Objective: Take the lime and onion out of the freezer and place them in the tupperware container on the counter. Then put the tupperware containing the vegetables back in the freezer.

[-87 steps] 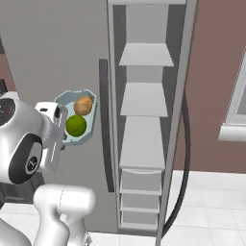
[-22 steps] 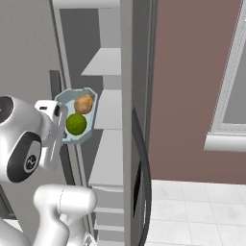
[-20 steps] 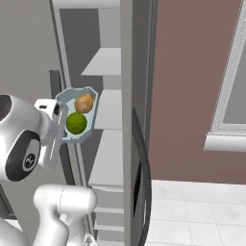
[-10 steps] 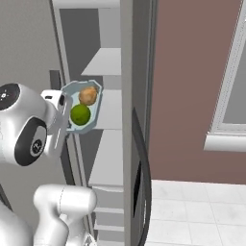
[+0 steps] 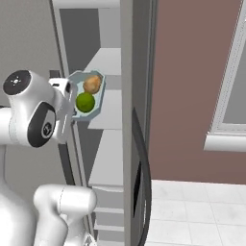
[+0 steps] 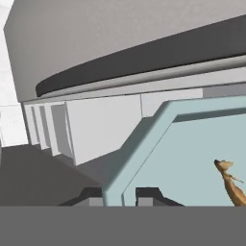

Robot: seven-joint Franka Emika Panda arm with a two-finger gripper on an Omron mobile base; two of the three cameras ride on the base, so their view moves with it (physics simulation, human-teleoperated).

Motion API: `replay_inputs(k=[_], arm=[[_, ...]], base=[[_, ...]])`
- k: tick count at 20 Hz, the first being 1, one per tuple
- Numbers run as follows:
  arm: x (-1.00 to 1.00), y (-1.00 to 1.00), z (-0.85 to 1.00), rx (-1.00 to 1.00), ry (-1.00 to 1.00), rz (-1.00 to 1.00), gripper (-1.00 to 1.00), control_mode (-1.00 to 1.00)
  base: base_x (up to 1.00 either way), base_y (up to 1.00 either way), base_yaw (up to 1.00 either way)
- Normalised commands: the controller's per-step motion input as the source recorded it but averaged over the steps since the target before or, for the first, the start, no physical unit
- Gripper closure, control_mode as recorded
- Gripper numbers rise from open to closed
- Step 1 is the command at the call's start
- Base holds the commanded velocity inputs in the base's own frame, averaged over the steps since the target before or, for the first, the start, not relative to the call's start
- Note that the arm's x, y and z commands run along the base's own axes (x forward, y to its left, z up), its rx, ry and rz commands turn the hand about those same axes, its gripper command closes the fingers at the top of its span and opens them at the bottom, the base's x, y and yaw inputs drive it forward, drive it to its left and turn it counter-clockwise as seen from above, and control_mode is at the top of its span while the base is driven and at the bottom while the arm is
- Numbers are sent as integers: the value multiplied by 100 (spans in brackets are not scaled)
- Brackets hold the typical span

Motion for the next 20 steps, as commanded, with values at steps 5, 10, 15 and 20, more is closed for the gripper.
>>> replay_inputs(k=[5,10,15,20], arm=[[31,-2,38,0,0,0,100,-100],[54,-6,15,1,0,0,100,-100],[68,-16,0,2,0,0,100,-100],[62,-18,1,4,0,0,100,-100]], base=[[0,0,0],[0,0,0],[0,0,0],[0,0,0]])
